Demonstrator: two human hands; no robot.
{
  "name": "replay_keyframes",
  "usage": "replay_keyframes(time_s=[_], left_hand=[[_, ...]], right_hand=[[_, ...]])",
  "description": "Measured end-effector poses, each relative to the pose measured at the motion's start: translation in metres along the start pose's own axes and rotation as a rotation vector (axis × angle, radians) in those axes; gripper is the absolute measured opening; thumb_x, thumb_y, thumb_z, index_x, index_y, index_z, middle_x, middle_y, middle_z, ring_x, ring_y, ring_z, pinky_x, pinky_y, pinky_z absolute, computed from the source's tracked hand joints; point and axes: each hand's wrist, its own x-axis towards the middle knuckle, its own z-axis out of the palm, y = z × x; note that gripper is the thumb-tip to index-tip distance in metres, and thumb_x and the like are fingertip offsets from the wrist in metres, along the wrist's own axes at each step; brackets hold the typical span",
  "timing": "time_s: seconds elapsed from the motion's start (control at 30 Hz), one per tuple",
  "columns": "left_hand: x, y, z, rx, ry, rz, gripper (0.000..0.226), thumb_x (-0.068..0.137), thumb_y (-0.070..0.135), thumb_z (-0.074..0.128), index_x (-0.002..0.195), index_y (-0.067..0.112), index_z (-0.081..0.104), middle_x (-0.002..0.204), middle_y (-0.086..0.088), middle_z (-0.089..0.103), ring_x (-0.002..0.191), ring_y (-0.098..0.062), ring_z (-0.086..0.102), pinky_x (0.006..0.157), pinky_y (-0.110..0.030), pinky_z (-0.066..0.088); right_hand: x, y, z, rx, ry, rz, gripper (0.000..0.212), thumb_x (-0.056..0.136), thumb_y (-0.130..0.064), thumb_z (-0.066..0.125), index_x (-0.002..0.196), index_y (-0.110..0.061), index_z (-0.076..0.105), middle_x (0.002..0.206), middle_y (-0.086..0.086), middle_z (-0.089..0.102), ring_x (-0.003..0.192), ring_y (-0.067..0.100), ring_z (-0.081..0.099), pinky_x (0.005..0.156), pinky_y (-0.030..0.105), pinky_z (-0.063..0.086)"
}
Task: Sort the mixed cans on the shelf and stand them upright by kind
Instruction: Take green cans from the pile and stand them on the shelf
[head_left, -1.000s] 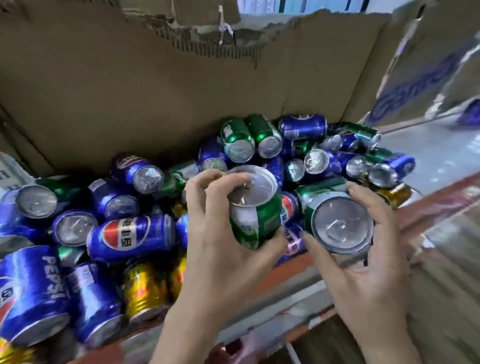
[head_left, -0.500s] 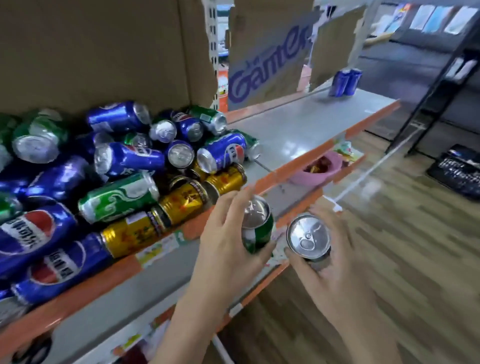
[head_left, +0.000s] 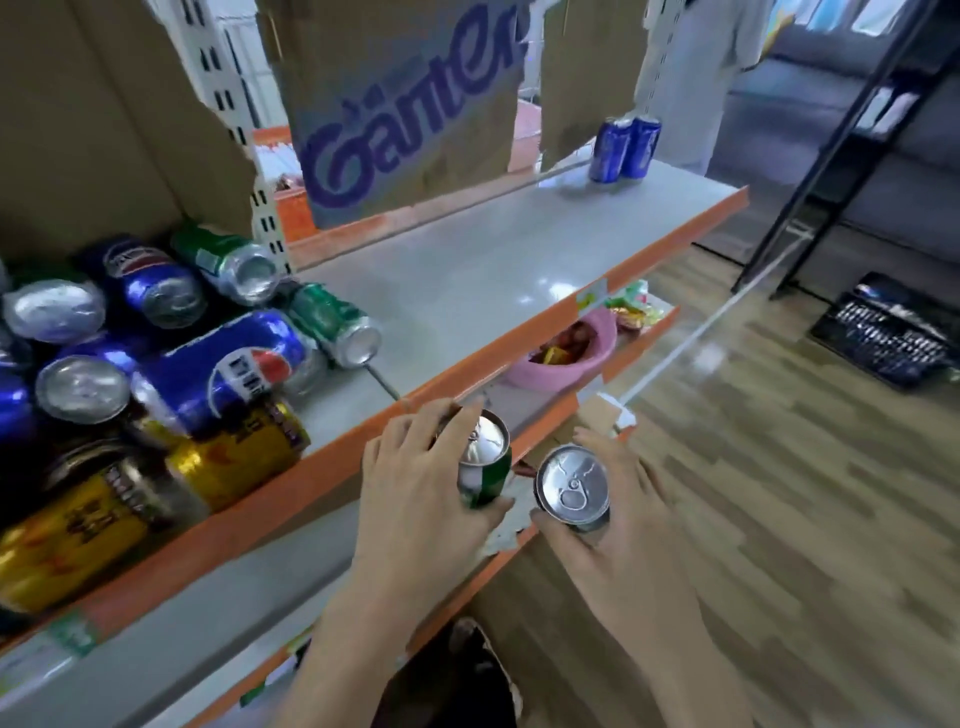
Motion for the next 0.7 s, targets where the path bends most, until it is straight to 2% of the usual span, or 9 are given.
replay_keyframes(time_s=[0.07, 0.13, 0.2, 0.23, 0.33, 0.4, 0.5, 0.6, 0.7], left_hand=[[0.033, 0.004, 0.019, -0.008, 0.021, -0.027, 0.086, 0.043, 0.042, 0.089, 0.121, 0.016, 0.061, 0.112, -0.003, 0.061, 0.094, -0.032, 0.06, 0.078, -0.04, 0.043], [0.072, 0.007, 0.035, -0.062, 0.041, -0.067, 0.086, 0.045, 0.043, 0.088, 0.122, 0.016, 0.06, 0.112, -0.004, 0.061, 0.094, -0.032, 0.059, 0.08, -0.037, 0.038], [0.111, 0.009, 0.049, -0.125, 0.053, -0.103, 0.081, 0.053, 0.048, 0.077, 0.125, 0.016, 0.059, 0.114, -0.004, 0.06, 0.096, -0.03, 0.056, 0.083, -0.033, 0.035], [0.13, 0.01, 0.054, -0.151, 0.064, -0.11, 0.079, 0.056, 0.05, 0.072, 0.125, 0.016, 0.058, 0.114, -0.003, 0.059, 0.096, -0.029, 0.055, 0.084, -0.031, 0.034], [0.183, 0.007, 0.066, -0.202, 0.102, -0.142, 0.079, 0.058, 0.038, 0.083, 0.129, 0.017, 0.055, 0.12, -0.002, 0.056, 0.103, -0.025, 0.048, 0.09, -0.017, 0.025], [0.21, 0.001, 0.072, -0.175, 0.138, -0.157, 0.083, 0.056, 0.029, 0.088, 0.13, 0.016, 0.054, 0.121, -0.003, 0.055, 0.105, -0.024, 0.046, 0.09, -0.011, 0.021], [0.238, -0.013, 0.076, -0.112, 0.158, -0.202, 0.087, 0.053, 0.027, 0.09, 0.131, 0.014, 0.054, 0.121, -0.005, 0.056, 0.103, -0.029, 0.051, 0.092, -0.02, 0.03], [0.256, -0.031, 0.081, -0.024, 0.183, -0.265, 0.087, 0.051, 0.027, 0.091, 0.129, 0.011, 0.055, 0.119, -0.007, 0.058, 0.1, -0.033, 0.054, 0.091, -0.035, 0.041], [0.269, -0.047, 0.088, 0.081, 0.211, -0.358, 0.089, 0.046, 0.028, 0.092, 0.126, 0.009, 0.058, 0.115, -0.009, 0.06, 0.097, -0.035, 0.057, 0.09, -0.039, 0.043]], right_hand=[[0.034, 0.017, 0.001, 0.006, -0.013, 0.018, 0.059, 0.067, -0.049, 0.058, 0.118, -0.019, 0.054, 0.108, -0.013, 0.055, 0.103, 0.012, 0.046, 0.085, 0.009, 0.031], [0.074, 0.034, 0.002, -0.036, -0.012, -0.014, 0.059, 0.068, -0.046, 0.061, 0.118, -0.016, 0.054, 0.106, -0.012, 0.055, 0.102, 0.014, 0.049, 0.086, 0.014, 0.034], [0.116, 0.046, 0.001, -0.06, -0.022, -0.036, 0.058, 0.068, -0.043, 0.062, 0.119, -0.015, 0.055, 0.107, -0.009, 0.057, 0.102, 0.019, 0.053, 0.083, 0.022, 0.04], [0.137, 0.05, 0.0, -0.046, -0.024, -0.04, 0.058, 0.068, -0.041, 0.065, 0.119, -0.015, 0.055, 0.109, -0.008, 0.058, 0.103, 0.018, 0.052, 0.083, 0.022, 0.04], [0.195, 0.058, 0.002, -0.008, 0.0, -0.082, 0.058, 0.069, -0.038, 0.071, 0.119, -0.015, 0.055, 0.11, -0.009, 0.057, 0.104, 0.011, 0.047, 0.085, 0.02, 0.038], [0.226, 0.064, 0.007, 0.007, 0.008, -0.086, 0.06, 0.068, -0.029, 0.08, 0.12, -0.014, 0.054, 0.109, -0.012, 0.053, 0.104, 0.007, 0.043, 0.083, 0.011, 0.032], [0.267, 0.071, 0.022, 0.049, -0.037, -0.092, 0.066, 0.064, -0.021, 0.084, 0.122, -0.013, 0.054, 0.108, -0.012, 0.051, 0.103, 0.001, 0.036, 0.083, -0.003, 0.025], [0.306, 0.08, 0.041, 0.113, -0.112, -0.1, 0.064, 0.065, -0.025, 0.083, 0.122, -0.013, 0.054, 0.109, -0.012, 0.052, 0.104, 0.005, 0.039, 0.082, -0.002, 0.023], [0.341, 0.089, 0.063, 0.172, -0.182, -0.138, 0.063, 0.067, -0.032, 0.08, 0.122, -0.013, 0.053, 0.108, -0.012, 0.053, 0.106, 0.01, 0.042, 0.083, -0.004, 0.022]])
